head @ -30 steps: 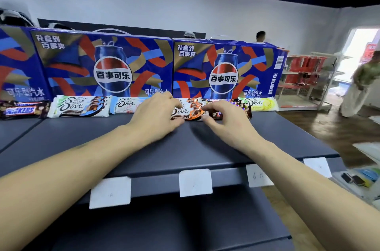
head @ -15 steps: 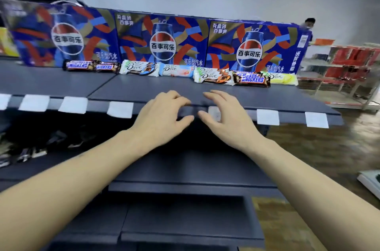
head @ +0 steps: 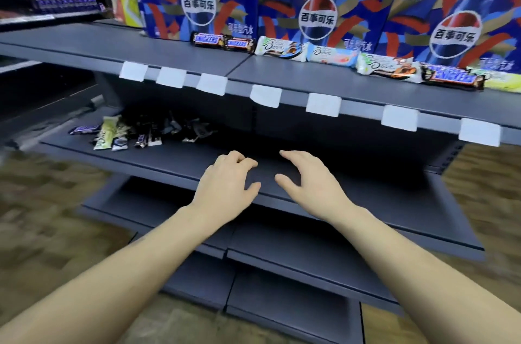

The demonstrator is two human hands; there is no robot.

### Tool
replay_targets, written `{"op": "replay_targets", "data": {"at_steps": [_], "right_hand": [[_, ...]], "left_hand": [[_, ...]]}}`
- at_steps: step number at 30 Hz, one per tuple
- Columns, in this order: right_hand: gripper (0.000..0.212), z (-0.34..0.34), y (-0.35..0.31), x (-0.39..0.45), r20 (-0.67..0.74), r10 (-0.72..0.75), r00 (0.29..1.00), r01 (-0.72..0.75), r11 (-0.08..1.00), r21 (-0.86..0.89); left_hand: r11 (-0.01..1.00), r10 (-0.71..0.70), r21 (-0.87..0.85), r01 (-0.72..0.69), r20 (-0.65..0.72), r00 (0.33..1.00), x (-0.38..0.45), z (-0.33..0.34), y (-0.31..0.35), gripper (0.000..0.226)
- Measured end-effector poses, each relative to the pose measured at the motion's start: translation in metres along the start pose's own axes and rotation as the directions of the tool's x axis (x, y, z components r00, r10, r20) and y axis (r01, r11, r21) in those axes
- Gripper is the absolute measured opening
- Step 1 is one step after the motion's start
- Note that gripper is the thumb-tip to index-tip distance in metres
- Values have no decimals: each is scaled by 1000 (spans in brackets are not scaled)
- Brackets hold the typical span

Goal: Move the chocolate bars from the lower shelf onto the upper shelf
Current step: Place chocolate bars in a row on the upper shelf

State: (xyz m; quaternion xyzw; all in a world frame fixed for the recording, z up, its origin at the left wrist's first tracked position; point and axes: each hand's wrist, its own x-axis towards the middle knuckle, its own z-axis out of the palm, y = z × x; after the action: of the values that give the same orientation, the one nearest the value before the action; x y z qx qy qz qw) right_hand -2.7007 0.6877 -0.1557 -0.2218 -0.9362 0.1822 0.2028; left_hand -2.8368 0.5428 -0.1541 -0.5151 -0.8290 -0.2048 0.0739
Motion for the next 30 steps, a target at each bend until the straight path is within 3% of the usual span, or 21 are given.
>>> {"op": "replay_targets", "data": {"at_steps": [16,25,30], "right_hand": [[59,237,-47,144,166,115,979,-130,988,78],[60,322,-34,229,33,159,987,-162,973,164],[69,338,-20,275,-86,167,982,-158,981,110]], "left_hand": [[991,-133,8,132,44,990,46,82,-223,41],[983,-164,-70,171,101,981,119,143,-317,39],[994,-106,6,106,24,994,153,168,-338,50]]}}
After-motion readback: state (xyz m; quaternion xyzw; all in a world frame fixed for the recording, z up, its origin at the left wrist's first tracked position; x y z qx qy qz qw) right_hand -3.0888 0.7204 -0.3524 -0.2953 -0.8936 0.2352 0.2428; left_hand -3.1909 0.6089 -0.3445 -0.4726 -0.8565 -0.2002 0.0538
